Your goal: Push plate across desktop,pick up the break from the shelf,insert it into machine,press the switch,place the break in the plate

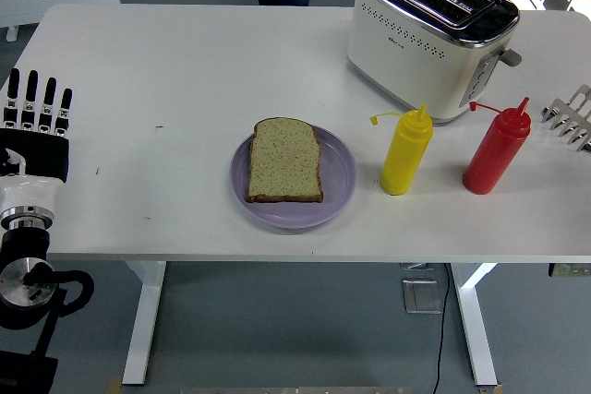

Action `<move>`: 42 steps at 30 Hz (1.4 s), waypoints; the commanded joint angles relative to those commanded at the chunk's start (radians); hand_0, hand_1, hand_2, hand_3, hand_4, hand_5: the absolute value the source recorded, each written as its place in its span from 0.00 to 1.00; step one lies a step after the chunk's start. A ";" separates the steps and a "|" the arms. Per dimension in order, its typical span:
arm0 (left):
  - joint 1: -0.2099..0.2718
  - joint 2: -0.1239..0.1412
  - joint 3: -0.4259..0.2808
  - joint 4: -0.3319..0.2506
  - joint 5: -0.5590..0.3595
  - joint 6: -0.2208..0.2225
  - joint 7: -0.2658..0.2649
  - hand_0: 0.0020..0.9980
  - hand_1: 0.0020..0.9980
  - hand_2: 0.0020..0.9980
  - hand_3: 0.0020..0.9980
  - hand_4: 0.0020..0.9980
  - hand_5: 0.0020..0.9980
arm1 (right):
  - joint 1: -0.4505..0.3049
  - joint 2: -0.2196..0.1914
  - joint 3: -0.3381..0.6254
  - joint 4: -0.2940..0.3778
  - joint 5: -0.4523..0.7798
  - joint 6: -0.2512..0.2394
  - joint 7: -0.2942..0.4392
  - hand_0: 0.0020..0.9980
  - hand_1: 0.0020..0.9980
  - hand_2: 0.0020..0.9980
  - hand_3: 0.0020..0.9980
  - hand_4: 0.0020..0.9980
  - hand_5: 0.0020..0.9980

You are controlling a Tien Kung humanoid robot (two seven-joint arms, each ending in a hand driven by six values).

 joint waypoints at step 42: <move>-0.002 -0.001 -0.003 -0.003 0.000 0.000 -0.001 0.87 0.88 0.88 0.78 0.53 1.00 | 0.006 0.002 0.002 -0.001 0.035 0.004 -0.005 0.80 0.74 0.76 0.75 0.49 0.44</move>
